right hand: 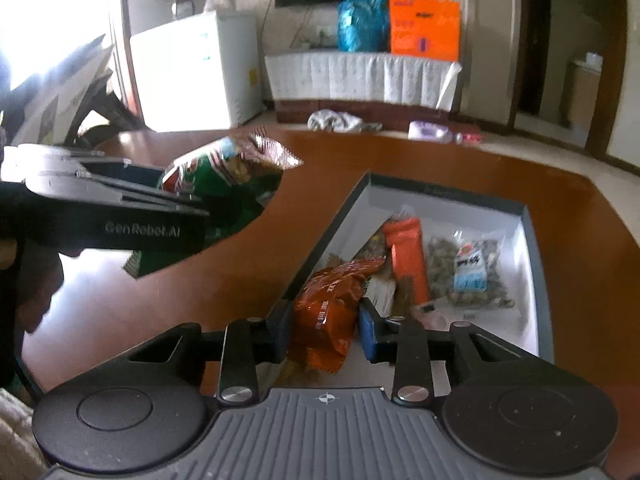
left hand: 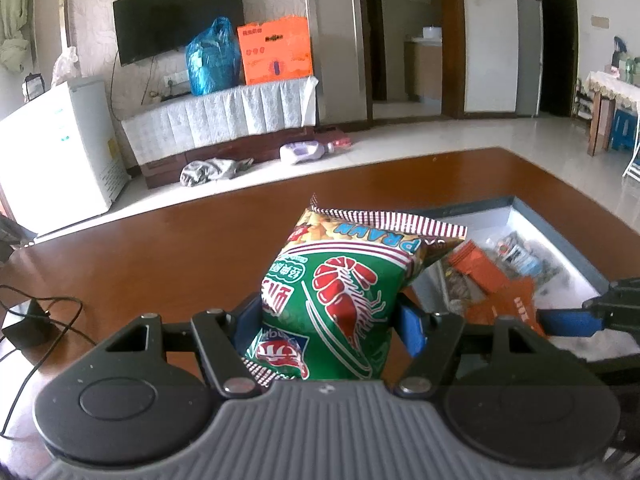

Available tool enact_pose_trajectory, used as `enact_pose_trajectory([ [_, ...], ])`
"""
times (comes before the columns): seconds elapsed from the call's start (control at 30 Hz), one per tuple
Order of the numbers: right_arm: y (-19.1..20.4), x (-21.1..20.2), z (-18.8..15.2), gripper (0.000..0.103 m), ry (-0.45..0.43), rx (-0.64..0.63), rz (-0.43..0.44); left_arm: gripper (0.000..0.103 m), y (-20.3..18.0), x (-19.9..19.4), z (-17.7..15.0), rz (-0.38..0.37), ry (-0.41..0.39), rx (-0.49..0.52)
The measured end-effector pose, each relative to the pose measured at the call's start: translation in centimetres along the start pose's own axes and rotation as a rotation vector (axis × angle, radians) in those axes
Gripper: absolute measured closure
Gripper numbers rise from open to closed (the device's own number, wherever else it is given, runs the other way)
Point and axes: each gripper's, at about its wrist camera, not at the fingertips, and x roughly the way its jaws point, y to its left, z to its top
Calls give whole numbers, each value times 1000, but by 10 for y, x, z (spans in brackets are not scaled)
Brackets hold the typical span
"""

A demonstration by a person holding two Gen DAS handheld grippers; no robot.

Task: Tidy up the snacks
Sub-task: 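Open the right tool over the box while the left tool releases the green chip bag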

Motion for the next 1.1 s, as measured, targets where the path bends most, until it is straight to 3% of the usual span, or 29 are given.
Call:
enact_pose_trajectory([
  [0.17,-16,-12,8,81,-65,38,-41,35,-13,-3,6,-24,-54,-1],
  [0.3,-27,-8,5,83,-42,54,-39,35,-25,3,11,-41,-69,9],
  [0.5,-48,-15,12,83,-90,88,-68,35,-43,16,22,-85,-86,-1],
  [0.7,-75,-5,22,83,-116,112,-135,35,-85,16,29,-113,-188,131],
  [0.83,-99,7,21,83,-116,194,-141,36,-108,31,28,-140,-157,181],
  [1.1,-129,26,17,83,-128,304,-84,36,-138,62,21,-100,-99,258],
])
